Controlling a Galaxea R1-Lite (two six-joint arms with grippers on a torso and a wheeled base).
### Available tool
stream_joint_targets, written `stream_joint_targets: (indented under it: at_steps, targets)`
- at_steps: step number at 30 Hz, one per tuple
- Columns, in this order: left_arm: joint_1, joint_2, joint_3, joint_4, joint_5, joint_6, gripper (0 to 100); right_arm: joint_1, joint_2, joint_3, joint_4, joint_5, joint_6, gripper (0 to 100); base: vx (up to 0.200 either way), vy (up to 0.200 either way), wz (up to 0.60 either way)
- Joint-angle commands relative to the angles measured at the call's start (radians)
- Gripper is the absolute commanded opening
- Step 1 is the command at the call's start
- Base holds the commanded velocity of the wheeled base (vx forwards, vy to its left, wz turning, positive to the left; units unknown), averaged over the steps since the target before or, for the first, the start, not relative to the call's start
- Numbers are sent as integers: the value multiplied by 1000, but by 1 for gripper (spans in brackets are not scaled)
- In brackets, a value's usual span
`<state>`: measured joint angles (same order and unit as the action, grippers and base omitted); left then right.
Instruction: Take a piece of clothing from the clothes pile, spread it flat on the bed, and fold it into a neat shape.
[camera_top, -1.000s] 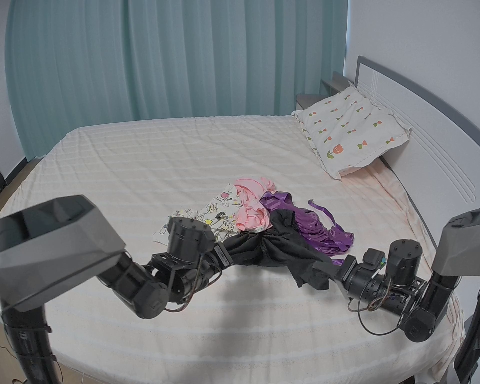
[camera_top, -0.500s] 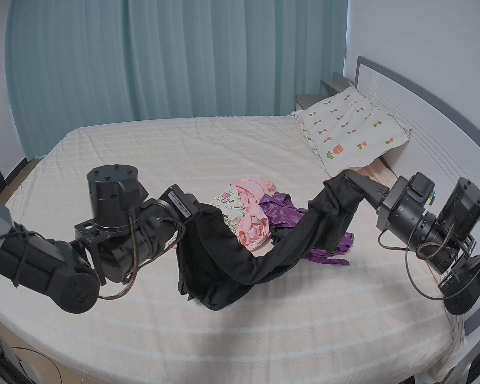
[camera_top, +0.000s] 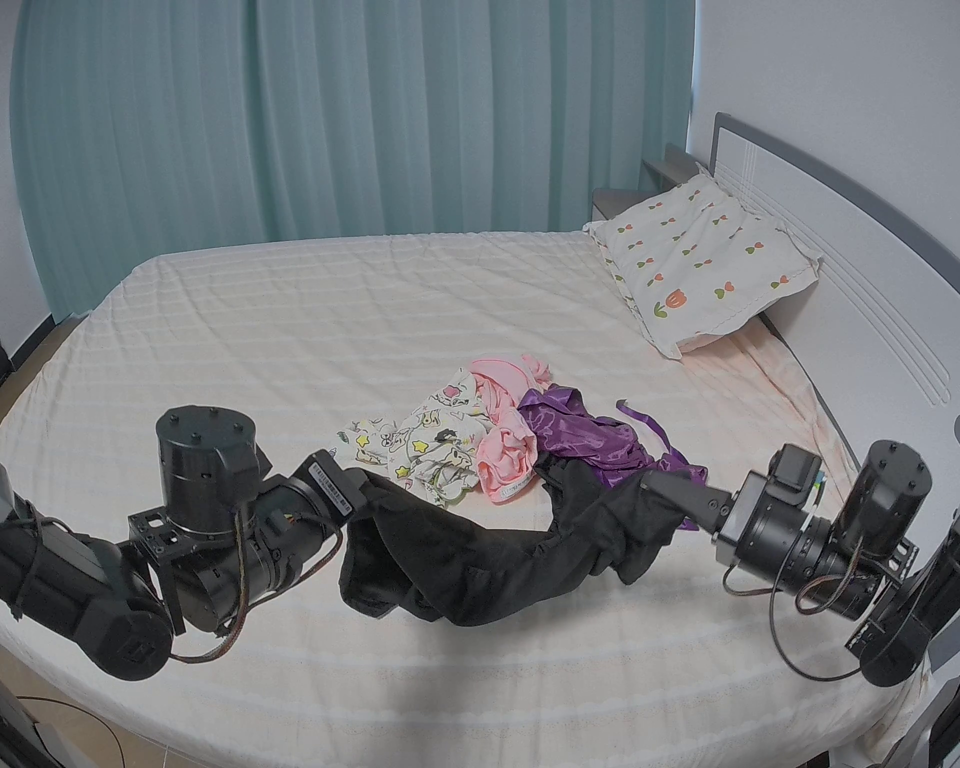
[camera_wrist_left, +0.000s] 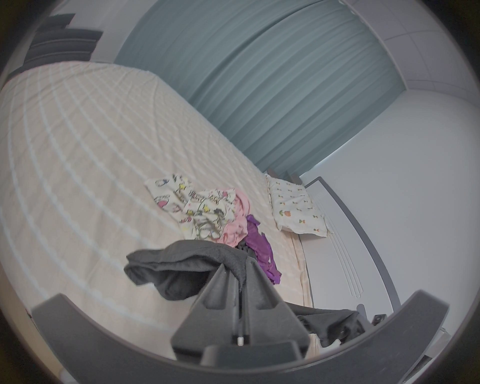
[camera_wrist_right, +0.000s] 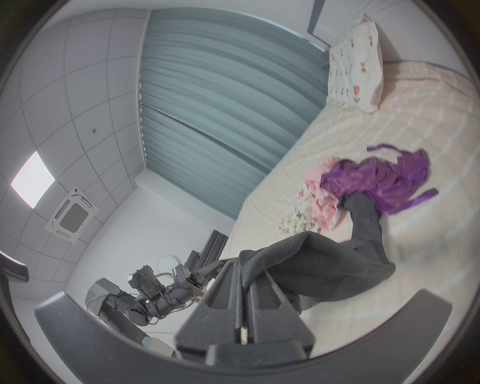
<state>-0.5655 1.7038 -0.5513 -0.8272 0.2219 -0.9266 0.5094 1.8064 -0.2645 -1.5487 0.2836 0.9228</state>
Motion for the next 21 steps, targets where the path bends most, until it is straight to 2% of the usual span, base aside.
stream_joint_targets:
  at_steps: [1, 11, 16, 21]
  targets:
    - [-40, 33, 44, -1, -3, -44, 0, 52, 106, 21, -14, 0, 1, 0, 0, 0, 0]
    - [-96, 40, 83, -1, -10, -52, 0, 51, 116, 45, -16, -8, -2, 0, 0, 0, 0]
    - [-100, 34, 99, -1, -10, -54, 0, 49, 96, 53, -16, -11, -2, 0, -200, 0, 0]
    - [-100, 34, 103, -1, -15, -67, 0, 51, 91, 62, -16, -46, -4, 0, -200, 0, 0]
